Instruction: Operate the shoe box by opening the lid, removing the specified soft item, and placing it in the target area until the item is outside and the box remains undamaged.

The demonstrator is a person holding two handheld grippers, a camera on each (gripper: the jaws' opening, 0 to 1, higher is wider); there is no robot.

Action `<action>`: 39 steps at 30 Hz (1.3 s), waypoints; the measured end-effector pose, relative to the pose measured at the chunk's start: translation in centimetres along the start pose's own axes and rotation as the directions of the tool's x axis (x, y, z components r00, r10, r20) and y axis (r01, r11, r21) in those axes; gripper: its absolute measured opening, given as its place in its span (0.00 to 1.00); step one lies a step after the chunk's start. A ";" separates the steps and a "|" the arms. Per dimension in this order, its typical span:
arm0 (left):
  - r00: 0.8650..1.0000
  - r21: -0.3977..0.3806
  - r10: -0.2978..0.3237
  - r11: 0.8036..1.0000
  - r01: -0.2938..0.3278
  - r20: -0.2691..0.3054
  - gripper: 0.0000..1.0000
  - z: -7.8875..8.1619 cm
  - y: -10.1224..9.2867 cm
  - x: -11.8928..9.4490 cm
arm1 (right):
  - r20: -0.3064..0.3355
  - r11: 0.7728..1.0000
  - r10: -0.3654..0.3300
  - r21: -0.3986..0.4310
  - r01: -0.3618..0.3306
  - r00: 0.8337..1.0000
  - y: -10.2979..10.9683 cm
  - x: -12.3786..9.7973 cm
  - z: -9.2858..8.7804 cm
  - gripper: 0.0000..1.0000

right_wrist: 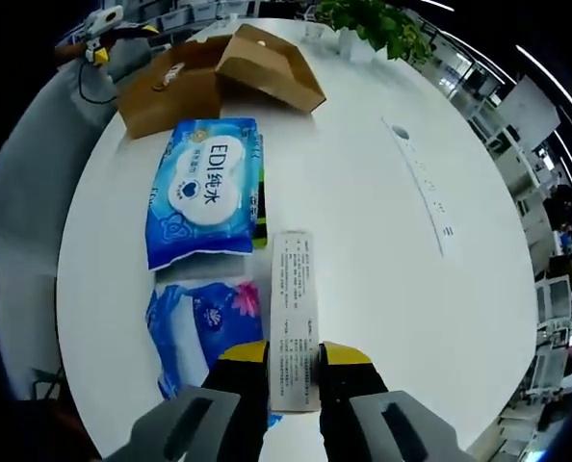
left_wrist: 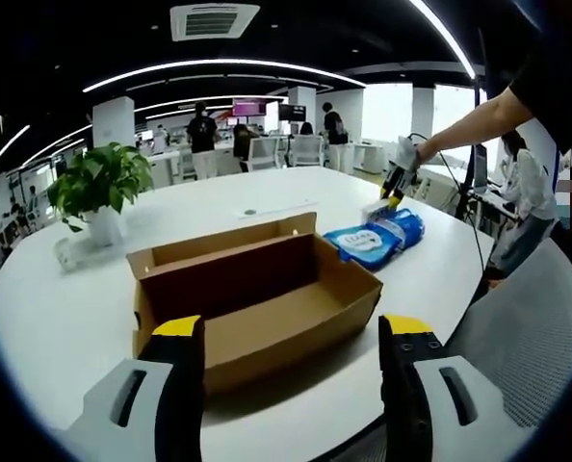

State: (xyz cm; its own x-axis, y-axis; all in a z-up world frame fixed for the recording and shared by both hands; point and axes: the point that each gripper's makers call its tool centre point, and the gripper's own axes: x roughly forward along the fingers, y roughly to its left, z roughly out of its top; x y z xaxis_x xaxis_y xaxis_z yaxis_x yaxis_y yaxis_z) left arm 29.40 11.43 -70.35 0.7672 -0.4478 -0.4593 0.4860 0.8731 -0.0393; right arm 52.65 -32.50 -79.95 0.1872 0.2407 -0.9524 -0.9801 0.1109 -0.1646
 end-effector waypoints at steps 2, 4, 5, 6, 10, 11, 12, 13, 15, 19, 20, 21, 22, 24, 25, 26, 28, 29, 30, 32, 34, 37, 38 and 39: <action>1.000 0.001 0.000 1.000 0.000 -0.001 0.76 0.0 0.0 0.0 | -0.017 1.000 0.001 -0.016 -0.001 1.000 0.1 0.2 -0.3 0.15; 1.000 0.002 0.001 1.000 -0.001 -0.003 0.76 0.0 0.0 0.0 | -0.030 1.000 -0.001 -0.031 0.001 1.000 0.1 0.4 -0.4 0.15; 1.000 0.001 0.001 1.000 -0.001 -0.004 0.76 0.0 0.0 0.0 | -0.032 0.999 -0.002 -0.036 0.001 0.999 0.0 0.7 -0.6 0.15; 1.000 0.002 0.002 1.000 -0.002 -0.006 0.76 -0.1 0.0 0.0 | -0.041 0.999 -0.004 -0.048 0.002 0.999 -0.1 0.9 -0.8 0.15; 1.000 0.006 0.004 1.000 -0.004 -0.010 0.76 -0.1 0.0 0.0 | -0.059 0.998 -0.005 -0.068 0.001 0.998 0.0 1.0 -1.0 0.15; 1.000 0.007 0.004 1.000 -0.004 -0.011 0.76 -0.1 0.0 0.1 | -0.066 0.997 -0.007 -0.078 0.002 0.998 0.0 1.1 -1.1 0.15; 1.000 0.008 0.004 1.000 -0.004 -0.012 0.76 -0.1 0.0 0.1 | -0.071 0.996 -0.009 -0.084 0.003 0.997 -0.1 1.3 -1.3 0.15; 1.000 0.010 0.006 1.000 -0.005 -0.013 0.76 -0.1 0.0 0.1 | -0.082 0.995 -0.016 -0.098 0.008 0.997 -0.2 1.4 -1.5 0.15; 1.000 0.010 0.008 1.000 -0.008 -0.013 0.76 -0.1 0.0 0.1 | -0.101 0.992 -0.029 -0.124 0.016 0.994 -0.5 1.5 -1.9 0.15; 1.000 0.008 0.008 1.000 -0.007 -0.014 0.75 -0.1 0.0 0.1 | -0.093 0.992 -0.032 -0.121 0.021 0.995 -0.9 1.6 -1.8 0.16; 1.000 0.008 0.007 1.000 -0.007 -0.015 0.75 -0.1 0.0 0.1 | -0.095 0.992 -0.031 -0.122 0.019 0.995 -0.9 1.6 -1.9 0.16; 1.000 0.010 0.007 1.000 -0.007 -0.014 0.75 0.0 0.0 0.2 | -0.095 0.992 -0.032 -0.124 0.020 0.995 -0.9 1.6 -1.8 0.16; 1.000 0.011 0.007 1.000 -0.007 -0.014 0.75 0.0 0.0 0.2 | -0.096 0.992 -0.034 -0.122 0.022 0.995 -0.9 1.5 -1.8 0.16; 1.000 0.009 0.007 1.000 -0.007 -0.014 0.75 0.0 -0.1 0.2 | -0.100 0.991 -0.038 -0.132 0.025 0.994 -1.0 1.5 -1.8 0.16; 1.000 0.008 0.009 1.000 -0.009 -0.012 0.75 0.0 0.0 0.2 | -0.101 0.991 -0.045 -0.130 0.031 0.994 -1.1 1.5 -1.7 0.16; 1.000 0.006 0.010 1.000 -0.010 -0.011 0.75 0.1 0.0 0.2 | -0.102 0.991 -0.050 -0.128 0.037 0.994 -1.2 1.5 -1.7 0.16; 1.000 0.007 0.012 1.000 -0.012 -0.010 0.75 0.1 0.0 0.2 | -0.105 0.990 -0.063 -0.128 0.049 0.992 -1.5 1.4 -1.7 0.17; 1.000 0.007 0.013 1.000 -0.013 -0.010 0.75 0.1 0.1 0.2 | -0.110 0.990 -0.073 -0.132 0.059 0.991 -1.7 1.4 -1.8 0.18; 1.000 0.007 0.013 1.000 -0.013 -0.009 0.75 0.1 0.1 0.2 | -0.113 0.989 -0.079 -0.133 0.064 0.990 -1.9 1.4 -1.9 0.18; 1.000 0.019 0.015 1.000 -0.015 -0.013 0.75 0.0 0.2 0.2 | -0.113 0.990 -0.088 -0.119 0.074 0.990 -2.0 1.2 -1.9 0.20; 1.000 0.026 0.012 1.000 -0.012 -0.016 0.75 -0.1 0.2 0.2 | -0.104 0.992 -0.093 -0.097 0.083 0.990 -2.2 1.1 -1.9 0.21; 1.000 0.019 0.011 1.000 -0.011 -0.013 0.76 -0.2 0.3 0.2 | -0.093 0.991 -0.117 -0.072 0.110 0.989 -2.3 0.6 -1.6 0.22; 1.000 0.014 0.011 1.000 -0.011 -0.014 0.76 -0.3 0.4 0.2 | -0.087 0.991 -0.126 -0.066 0.120 0.988 -2.3 0.6 -1.6 0.23; 1.000 0.009 0.011 1.000 -0.011 -0.016 0.76 -0.3 0.4 0.2 | -0.084 0.990 -0.132 -0.061 0.127 0.988 -2.3 0.5 -1.6 0.24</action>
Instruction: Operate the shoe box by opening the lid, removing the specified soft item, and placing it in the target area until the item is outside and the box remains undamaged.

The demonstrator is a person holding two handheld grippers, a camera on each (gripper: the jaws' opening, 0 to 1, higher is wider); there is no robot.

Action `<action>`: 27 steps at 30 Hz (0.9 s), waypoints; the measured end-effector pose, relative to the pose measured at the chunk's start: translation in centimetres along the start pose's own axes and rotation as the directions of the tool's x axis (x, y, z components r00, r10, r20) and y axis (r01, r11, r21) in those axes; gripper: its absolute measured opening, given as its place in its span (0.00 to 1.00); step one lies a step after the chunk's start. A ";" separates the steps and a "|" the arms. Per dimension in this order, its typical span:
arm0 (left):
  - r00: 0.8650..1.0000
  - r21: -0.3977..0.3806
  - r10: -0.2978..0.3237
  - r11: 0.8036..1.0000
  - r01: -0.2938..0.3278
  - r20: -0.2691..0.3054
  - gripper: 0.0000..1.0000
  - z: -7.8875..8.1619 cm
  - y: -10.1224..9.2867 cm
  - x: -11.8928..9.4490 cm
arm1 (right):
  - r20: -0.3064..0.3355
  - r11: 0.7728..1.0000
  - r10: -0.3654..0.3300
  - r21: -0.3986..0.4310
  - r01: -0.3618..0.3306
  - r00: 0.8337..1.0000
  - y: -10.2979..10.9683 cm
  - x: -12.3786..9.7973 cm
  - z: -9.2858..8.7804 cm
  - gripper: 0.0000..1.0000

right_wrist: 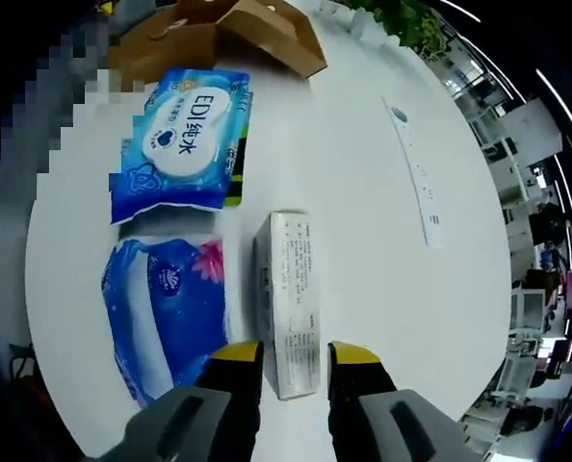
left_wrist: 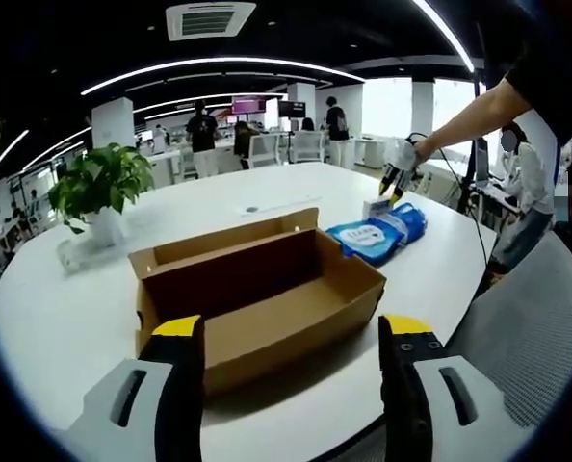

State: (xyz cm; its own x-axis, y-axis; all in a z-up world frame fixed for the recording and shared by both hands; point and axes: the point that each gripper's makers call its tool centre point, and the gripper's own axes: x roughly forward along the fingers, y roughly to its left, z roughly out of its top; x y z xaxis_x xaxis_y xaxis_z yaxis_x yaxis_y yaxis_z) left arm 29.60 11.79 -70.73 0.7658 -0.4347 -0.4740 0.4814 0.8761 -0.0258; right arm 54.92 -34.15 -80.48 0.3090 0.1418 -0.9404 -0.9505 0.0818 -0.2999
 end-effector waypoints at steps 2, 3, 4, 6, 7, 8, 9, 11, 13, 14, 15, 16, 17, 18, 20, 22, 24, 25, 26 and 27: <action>1.000 -0.001 -0.001 1.000 0.001 -0.002 0.76 -0.1 0.0 0.0 | 0.005 1.000 -0.011 0.011 0.011 1.000 -0.1 -0.1 -0.1 0.26; 1.000 -0.002 -0.002 1.000 0.002 -0.002 0.76 0.0 -0.1 0.0 | 0.006 1.000 -0.012 0.013 0.012 1.000 -0.1 -0.2 0.0 0.26; 1.000 -0.002 -0.003 1.000 0.003 -0.001 0.76 0.0 -0.1 0.0 | 0.007 1.000 -0.017 0.014 0.017 1.000 0.1 -0.4 0.1 0.27; 1.000 -0.001 -0.004 1.000 0.004 -0.001 0.76 -0.1 0.0 0.0 | 0.010 1.000 -0.026 0.016 0.025 1.000 0.1 -0.6 0.2 0.29; 1.000 -0.001 -0.005 1.000 0.005 -0.001 0.76 -0.1 0.0 0.0 | 0.014 0.999 -0.029 0.022 0.029 0.999 0.1 -0.7 0.3 0.30; 1.000 -0.001 -0.005 1.000 0.005 0.000 0.76 -0.1 -0.1 0.0 | 0.016 0.999 -0.032 0.025 0.031 0.999 0.1 -0.9 0.4 0.31; 1.000 0.001 -0.005 1.000 0.005 0.000 0.76 -0.1 0.0 0.0 | 0.022 0.999 -0.041 0.037 0.040 0.999 0.2 -1.2 0.7 0.31; 1.000 0.001 -0.007 1.000 0.007 0.002 0.76 -0.1 -0.1 0.0 | 0.054 0.994 -0.061 0.092 0.056 0.997 -0.1 -1.5 1.2 0.32; 1.000 0.000 -0.009 1.000 0.009 0.003 0.76 0.0 -0.2 0.0 | 0.098 0.984 -0.078 0.170 0.061 0.992 -0.1 -2.1 2.2 0.33; 1.000 0.000 -0.009 1.000 0.009 0.004 0.76 0.0 -0.2 0.0 | 0.113 0.981 -0.085 0.186 0.063 0.990 -0.1 -2.4 2.5 0.35; 1.000 -0.001 -0.011 1.000 0.011 0.005 0.77 0.0 -0.2 -0.1 | 0.125 0.977 -0.093 0.204 0.066 0.988 0.0 -2.7 2.8 0.36; 1.000 -0.002 -0.012 1.000 0.012 0.005 0.77 0.0 -0.2 -0.1 | 0.126 0.976 -0.094 0.209 0.067 0.988 0.0 -2.8 2.8 0.37; 1.000 -0.002 -0.014 1.000 0.014 0.006 0.77 0.0 -0.3 -0.1 | 0.133 0.972 -0.100 0.223 0.069 0.986 0.1 -3.1 3.0 0.38; 1.000 -0.002 -0.015 1.000 0.015 0.007 0.77 0.0 -0.3 -0.1 | 0.140 0.970 -0.106 0.234 0.071 0.985 0.2 -3.3 3.2 0.39; 1.000 -0.003 -0.017 1.000 0.017 0.007 0.77 0.0 -0.4 -0.1 | 0.160 0.959 -0.122 0.275 0.075 0.979 0.5 -3.8 3.9 0.42; 1.000 -0.001 -0.018 1.000 0.018 0.006 0.77 0.0 -0.5 -0.1 | 0.180 0.954 -0.139 0.288 0.082 0.974 0.9 -4.4 4.5 0.43; 1.000 0.005 -0.022 1.000 0.022 0.005 0.77 0.0 -0.6 -0.1 | 0.195 0.947 -0.149 0.309 0.083 0.970 1.3 -4.9 5.1 0.44; 1.000 0.007 -0.025 1.000 0.025 0.006 0.77 0.0 -0.7 -0.1 | 0.201 0.945 -0.154 0.317 0.085 0.967 1.5 -5.0 5.3 0.46; 1.000 0.006 -0.029 1.000 0.029 0.007 0.77 0.0 -0.8 -0.1 | 0.206 0.942 -0.156 0.325 0.083 0.966 1.8 -5.2 5.6 0.48; 0.999 0.005 -0.031 0.999 0.031 0.008 0.77 0.0 -0.8 -0.1 | 0.212 0.940 -0.159 0.330 0.082 0.964 2.2 -5.4 5.9 0.49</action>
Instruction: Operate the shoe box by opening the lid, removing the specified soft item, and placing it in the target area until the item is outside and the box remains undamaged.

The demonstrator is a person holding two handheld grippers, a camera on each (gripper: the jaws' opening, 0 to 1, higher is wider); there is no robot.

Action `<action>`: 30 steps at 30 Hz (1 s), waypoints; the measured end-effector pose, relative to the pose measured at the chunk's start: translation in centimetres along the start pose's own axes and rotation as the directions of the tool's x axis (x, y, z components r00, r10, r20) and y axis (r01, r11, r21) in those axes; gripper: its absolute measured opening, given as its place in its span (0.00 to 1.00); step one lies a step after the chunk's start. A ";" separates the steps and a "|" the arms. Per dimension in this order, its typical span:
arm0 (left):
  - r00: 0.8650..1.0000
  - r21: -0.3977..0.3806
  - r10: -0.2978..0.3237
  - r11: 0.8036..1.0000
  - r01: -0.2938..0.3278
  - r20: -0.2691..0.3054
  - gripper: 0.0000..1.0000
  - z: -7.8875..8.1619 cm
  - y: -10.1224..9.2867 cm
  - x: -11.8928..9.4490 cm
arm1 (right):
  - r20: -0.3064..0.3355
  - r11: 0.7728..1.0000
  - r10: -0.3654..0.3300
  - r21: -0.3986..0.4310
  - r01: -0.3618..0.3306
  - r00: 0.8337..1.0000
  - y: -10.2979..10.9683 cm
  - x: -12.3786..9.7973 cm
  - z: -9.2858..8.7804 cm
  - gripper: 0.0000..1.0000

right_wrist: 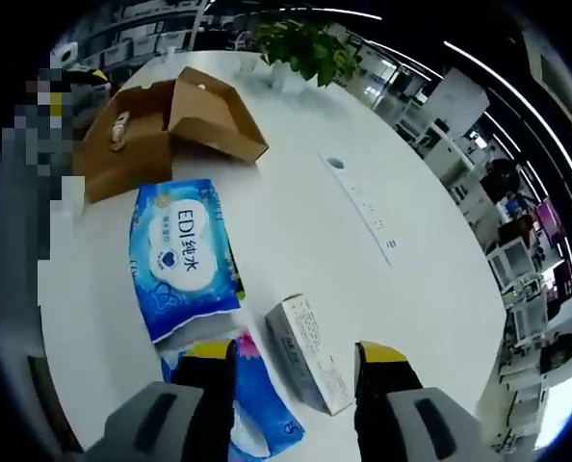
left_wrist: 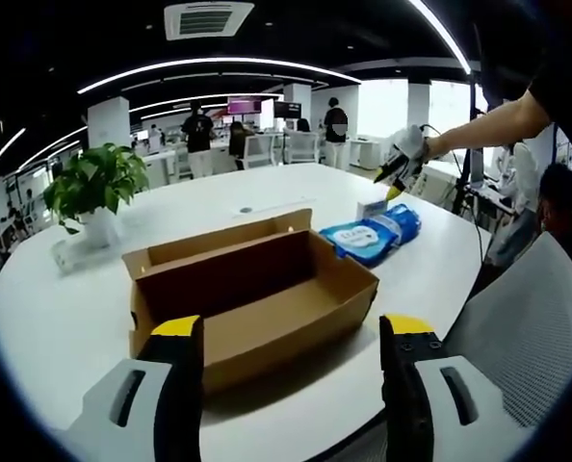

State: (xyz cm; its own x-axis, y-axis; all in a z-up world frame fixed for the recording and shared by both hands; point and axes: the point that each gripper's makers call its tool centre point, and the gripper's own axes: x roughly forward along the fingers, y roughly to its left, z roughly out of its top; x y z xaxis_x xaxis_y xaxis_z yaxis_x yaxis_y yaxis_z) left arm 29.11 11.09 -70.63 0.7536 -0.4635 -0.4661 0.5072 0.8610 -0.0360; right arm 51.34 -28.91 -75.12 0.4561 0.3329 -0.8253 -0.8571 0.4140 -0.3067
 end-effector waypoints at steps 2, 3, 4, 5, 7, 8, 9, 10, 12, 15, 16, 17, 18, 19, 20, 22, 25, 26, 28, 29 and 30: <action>1.000 -0.007 -0.005 1.000 0.005 0.002 0.77 0.0 -0.1 0.0 | 0.009 1.000 -0.010 0.016 0.010 1.000 0.3 -0.2 0.1 0.50; 1.000 -0.010 -0.005 1.000 0.005 0.003 0.77 0.0 -0.1 0.0 | 0.018 1.000 -0.018 0.021 0.018 1.000 0.5 -0.4 0.3 0.51; 1.000 -0.015 -0.005 1.000 0.006 0.005 0.78 0.0 -0.1 -0.1 | 0.022 0.999 -0.023 0.028 0.022 0.999 1.1 -0.7 0.6 0.51; 1.000 -0.017 -0.006 1.000 0.006 0.008 0.78 0.1 -0.1 -0.1 | 0.024 0.999 -0.030 0.039 0.030 0.999 1.3 -0.8 0.7 0.52; 1.000 -0.023 -0.008 1.000 0.008 0.012 0.78 0.1 -0.1 -0.1 | 0.044 0.997 -0.043 0.070 0.040 0.998 1.9 -1.2 1.1 0.55; 1.000 -0.022 -0.008 1.000 0.008 0.012 0.78 0.1 -0.1 -0.1 | 0.053 0.996 -0.045 0.079 0.041 0.998 2.2 -1.4 1.3 0.57; 1.000 -0.021 -0.009 1.000 0.009 0.012 0.78 0.1 -0.1 -0.1 | 0.065 0.996 -0.045 0.086 0.039 0.997 2.7 -1.6 1.6 0.59; 1.000 -0.020 -0.011 1.000 0.012 0.012 0.78 0.1 -0.2 -0.1 | 0.070 0.995 -0.045 0.089 0.038 0.997 3.0 -1.8 1.7 0.61; 1.000 -0.017 -0.015 1.000 0.015 0.012 0.78 0.1 -0.3 -0.1 | 0.084 0.993 -0.058 0.106 0.049 0.995 3.7 -2.3 2.1 0.63; 1.000 -0.017 -0.021 1.000 0.021 0.012 0.78 0.1 -0.5 -0.1 | 0.110 0.988 -0.076 0.142 0.060 0.991 4.2 -2.8 2.3 0.65; 1.000 -0.016 -0.022 1.000 0.022 0.012 0.78 0.1 -0.5 -0.1 | 0.116 0.986 -0.080 0.155 0.061 0.990 4.4 -2.9 2.4 0.66; 1.000 -0.015 -0.024 1.000 0.024 0.010 0.78 0.1 -0.5 -0.1 | 0.120 0.984 -0.080 0.165 0.059 0.990 4.7 -3.1 2.5 0.67; 1.000 -0.014 -0.025 1.000 0.025 0.008 0.78 0.0 -0.5 -0.1 | 0.122 0.980 -0.078 0.192 0.053 0.990 5.4 -3.3 2.6 0.70; 1.000 -0.008 -0.027 1.000 0.027 0.004 0.78 0.0 -0.6 -0.1 | 0.126 0.978 -0.077 0.204 0.050 0.989 5.8 -3.5 2.8 0.71; 1.000 -0.005 -0.028 1.000 0.028 0.002 0.79 0.0 -0.7 -0.1 | 0.143 0.976 -0.079 0.213 0.047 0.987 6.3 -3.9 3.1 0.71; 0.999 0.010 -0.035 0.999 0.035 -0.004 0.79 -0.1 -0.9 0.0 | 0.174 0.970 -0.099 0.236 0.056 0.980 6.7 -4.4 3.8 0.71; 0.999 0.018 -0.040 0.999 0.040 -0.008 0.79 -0.1 -1.0 0.0 | 0.197 0.960 -0.119 0.271 0.062 0.973 7.5 -5.3 4.2 0.73; 0.999 0.016 -0.043 0.999 0.044 -0.007 0.79 -0.1 -1.0 0.1 | 0.204 0.957 -0.127 0.283 0.066 0.971 7.8 -5.6 4.3 0.74; 0.999 0.009 -0.045 0.999 0.045 -0.004 0.79 0.0 -1.0 0.1 | 0.216 0.950 -0.141 0.303 0.071 0.966 8.2 -6.1 4.5 0.75; 0.999 0.005 -0.045 0.999 0.045 -0.002 0.79 0.1 -1.0 0.0 | 0.220 0.946 -0.148 0.314 0.074 0.964 8.4 -6.3 4.6 0.75; 0.999 -0.003 -0.047 0.999 0.047 0.001 0.79 0.1 -1.0 0.0 | 0.230 0.942 -0.157 0.328 0.075 0.961 8.8 -6.6 4.8 0.76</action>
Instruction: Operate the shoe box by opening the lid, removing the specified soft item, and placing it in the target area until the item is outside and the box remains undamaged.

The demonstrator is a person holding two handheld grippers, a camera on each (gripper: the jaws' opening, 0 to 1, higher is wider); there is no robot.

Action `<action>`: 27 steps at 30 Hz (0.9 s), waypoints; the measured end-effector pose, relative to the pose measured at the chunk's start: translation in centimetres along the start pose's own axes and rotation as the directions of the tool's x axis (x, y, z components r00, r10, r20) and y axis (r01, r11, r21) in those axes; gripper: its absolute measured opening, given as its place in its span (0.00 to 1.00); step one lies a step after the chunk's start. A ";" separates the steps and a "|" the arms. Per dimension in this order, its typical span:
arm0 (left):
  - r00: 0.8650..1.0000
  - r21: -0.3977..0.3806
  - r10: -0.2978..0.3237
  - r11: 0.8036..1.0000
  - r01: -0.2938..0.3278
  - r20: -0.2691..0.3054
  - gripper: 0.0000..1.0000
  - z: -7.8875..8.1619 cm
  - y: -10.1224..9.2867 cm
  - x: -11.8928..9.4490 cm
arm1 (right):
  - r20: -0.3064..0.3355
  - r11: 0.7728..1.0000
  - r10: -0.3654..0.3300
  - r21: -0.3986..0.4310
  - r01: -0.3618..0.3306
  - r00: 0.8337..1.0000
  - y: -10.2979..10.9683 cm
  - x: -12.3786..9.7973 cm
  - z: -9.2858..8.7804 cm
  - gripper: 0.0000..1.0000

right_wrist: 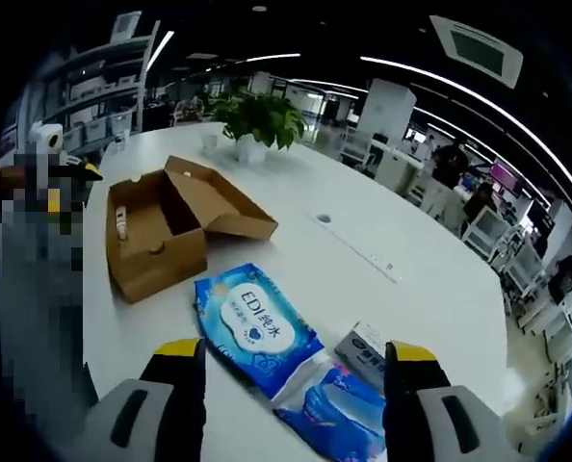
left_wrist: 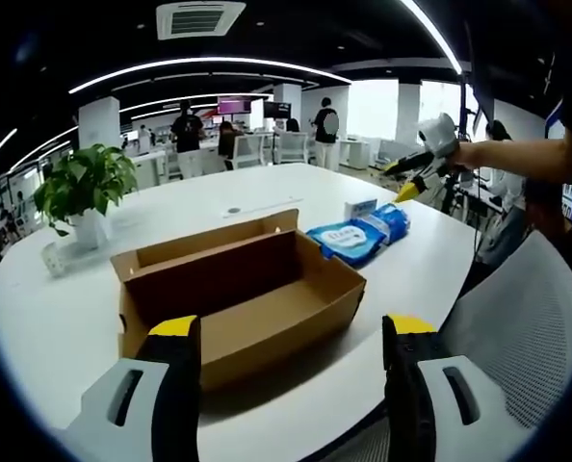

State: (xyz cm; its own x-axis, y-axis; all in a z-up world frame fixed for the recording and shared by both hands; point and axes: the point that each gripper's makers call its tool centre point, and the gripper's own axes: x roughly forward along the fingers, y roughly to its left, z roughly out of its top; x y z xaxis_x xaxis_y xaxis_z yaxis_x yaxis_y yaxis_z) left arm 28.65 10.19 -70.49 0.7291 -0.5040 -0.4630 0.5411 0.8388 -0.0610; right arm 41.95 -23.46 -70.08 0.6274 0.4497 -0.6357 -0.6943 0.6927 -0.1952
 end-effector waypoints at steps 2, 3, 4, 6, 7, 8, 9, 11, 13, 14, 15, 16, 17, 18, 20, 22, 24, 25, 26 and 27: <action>1.000 -0.001 -0.005 1.000 0.005 0.001 0.79 0.1 -0.1 0.0 | 0.023 1.000 -0.006 0.017 0.005 1.000 0.6 -0.5 0.3 0.77; 1.000 0.001 -0.009 1.000 0.009 0.000 0.79 0.1 -0.2 0.0 | 0.032 1.000 -0.012 0.028 0.011 0.999 0.8 -0.7 0.4 0.77; 1.000 0.005 -0.015 1.000 0.015 -0.004 0.79 0.0 -0.4 0.1 | 0.038 0.999 -0.017 0.044 0.015 0.999 1.1 -1.0 0.4 0.78; 1.000 0.008 -0.024 1.000 0.024 -0.009 0.80 0.1 -0.6 0.1 | 0.051 0.998 -0.018 0.063 0.014 0.999 1.8 -1.4 0.6 0.79; 1.000 0.008 -0.027 1.000 0.027 -0.008 0.80 0.1 -0.6 0.1 | 0.054 0.998 -0.017 0.068 0.013 0.998 2.0 -1.6 0.6 0.80; 0.999 0.006 -0.031 1.000 0.031 -0.008 0.80 0.1 -0.6 0.1 | 0.056 0.997 -0.019 0.077 0.015 0.998 2.3 -1.7 0.6 0.81; 0.999 0.001 -0.035 0.999 0.035 -0.007 0.80 0.2 -0.6 0.1 | 0.065 0.996 -0.022 0.088 0.017 0.998 2.6 -2.0 0.7 0.82; 0.999 -0.014 -0.040 0.999 0.040 -0.004 0.80 0.3 -0.4 0.1 | 0.083 0.993 -0.030 0.116 0.020 0.996 3.2 -2.4 0.9 0.82; 0.999 -0.024 -0.043 0.999 0.043 -0.004 0.79 0.4 -0.1 0.1 | 0.090 0.990 -0.032 0.136 0.019 0.995 3.7 -2.8 0.9 0.83; 0.999 -0.025 -0.043 0.999 0.043 -0.005 0.79 0.5 0.1 0.2 | 0.089 0.990 -0.035 0.141 0.022 0.995 3.9 -3.0 0.8 0.83; 0.999 -0.024 -0.042 0.999 0.042 -0.006 0.79 0.5 0.2 0.2 | 0.090 0.989 -0.039 0.148 0.025 0.995 4.1 -3.2 0.8 0.83; 0.999 -0.020 -0.042 0.999 0.042 -0.010 0.79 0.6 0.4 0.2 | 0.103 0.985 -0.046 0.169 0.028 0.994 4.4 -3.4 0.9 0.83; 0.999 -0.013 -0.043 0.999 0.043 -0.012 0.79 0.7 0.6 0.1 | 0.111 0.982 -0.046 0.187 0.025 0.993 4.7 -3.6 1.0 0.83; 0.999 -0.005 -0.044 0.999 0.044 -0.016 0.79 0.8 0.9 0.1 | 0.113 0.977 -0.052 0.209 0.027 0.992 5.0 -3.8 0.9 0.84; 0.999 0.004 -0.047 0.999 0.047 -0.028 0.79 0.9 1.4 0.1 | 0.099 0.974 -0.057 0.224 0.034 0.993 5.5 -4.0 0.5 0.85; 0.998 0.011 -0.050 0.999 0.051 -0.038 0.79 1.0 1.8 0.2 | 0.100 0.972 -0.067 0.230 0.043 0.993 6.0 -4.2 0.2 0.86; 0.997 0.019 -0.053 0.998 0.054 -0.048 0.79 1.1 2.3 0.2 | 0.101 0.970 -0.068 0.241 0.042 0.993 6.6 -4.4 -0.2 0.87; 0.997 0.028 -0.056 0.998 0.058 -0.057 0.79 1.1 2.5 0.2 | 0.101 0.967 -0.064 0.253 0.036 0.993 7.1 -4.5 -0.4 0.88; 0.996 0.034 -0.059 0.998 0.061 -0.065 0.78 1.2 2.7 0.3 | 0.101 0.966 -0.060 0.257 0.032 0.993 7.4 -4.6 -0.5 0.90; 0.995 0.050 -0.065 0.996 0.069 -0.081 0.78 1.2 3.0 0.3 | 0.101 0.965 -0.056 0.259 0.028 0.993 7.7 -4.7 -0.6 0.92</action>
State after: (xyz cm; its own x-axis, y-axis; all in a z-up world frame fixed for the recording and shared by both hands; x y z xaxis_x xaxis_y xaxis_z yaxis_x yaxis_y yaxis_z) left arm 31.00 12.36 -69.79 0.6560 -0.5391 -0.5282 0.6104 0.7906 -0.0488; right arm 33.43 -20.55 -69.09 0.6978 0.4645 -0.5453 -0.5610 0.8277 -0.0129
